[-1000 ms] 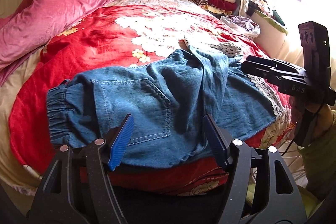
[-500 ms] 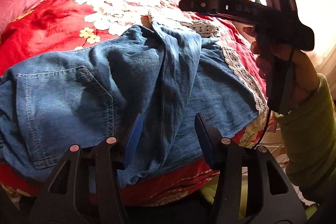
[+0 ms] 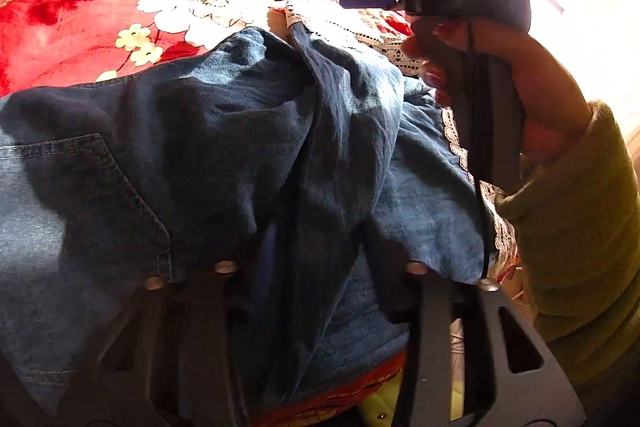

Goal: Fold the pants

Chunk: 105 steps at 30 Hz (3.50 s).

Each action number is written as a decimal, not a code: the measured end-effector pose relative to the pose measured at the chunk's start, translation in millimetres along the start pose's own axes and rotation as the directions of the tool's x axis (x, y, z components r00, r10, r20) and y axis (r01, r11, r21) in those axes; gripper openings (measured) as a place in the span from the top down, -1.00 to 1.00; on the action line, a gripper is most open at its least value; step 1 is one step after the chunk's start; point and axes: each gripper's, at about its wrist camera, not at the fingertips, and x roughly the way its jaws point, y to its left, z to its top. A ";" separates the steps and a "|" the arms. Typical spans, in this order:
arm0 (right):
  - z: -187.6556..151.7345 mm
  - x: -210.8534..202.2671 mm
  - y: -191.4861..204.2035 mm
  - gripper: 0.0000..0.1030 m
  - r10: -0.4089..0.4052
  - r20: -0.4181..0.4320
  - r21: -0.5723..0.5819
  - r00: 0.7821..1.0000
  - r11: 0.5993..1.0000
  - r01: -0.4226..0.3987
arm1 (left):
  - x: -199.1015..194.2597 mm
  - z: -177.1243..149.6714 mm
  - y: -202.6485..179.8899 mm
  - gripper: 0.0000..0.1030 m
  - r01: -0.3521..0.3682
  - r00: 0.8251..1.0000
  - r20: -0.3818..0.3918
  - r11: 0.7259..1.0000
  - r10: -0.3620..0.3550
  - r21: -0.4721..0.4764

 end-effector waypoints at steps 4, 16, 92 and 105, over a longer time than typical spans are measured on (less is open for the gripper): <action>9.8 23.9 -3.5 -0.60 -0.047 -0.042 0.004 0.998 0.999 0.047 | 3.2 -3.5 -2.9 0.84 0.011 1.000 -0.005 1.000 -0.011 0.009; -5.5 7.1 -42.8 0.78 0.054 0.014 0.102 0.998 0.993 -0.055 | -6.7 -3.7 -10.3 0.84 0.011 1.000 0.008 0.998 -0.011 0.063; -176.0 -101.1 -190.0 0.16 0.146 0.139 0.433 0.979 0.881 -0.193 | -18.9 86.4 10.5 -0.09 -0.178 0.984 0.032 0.968 0.175 0.177; -175.7 -72.8 -178.4 0.57 0.278 0.155 0.377 0.948 0.870 -0.317 | 40.1 103.3 45.2 0.52 -0.094 0.994 -0.048 0.994 0.096 0.056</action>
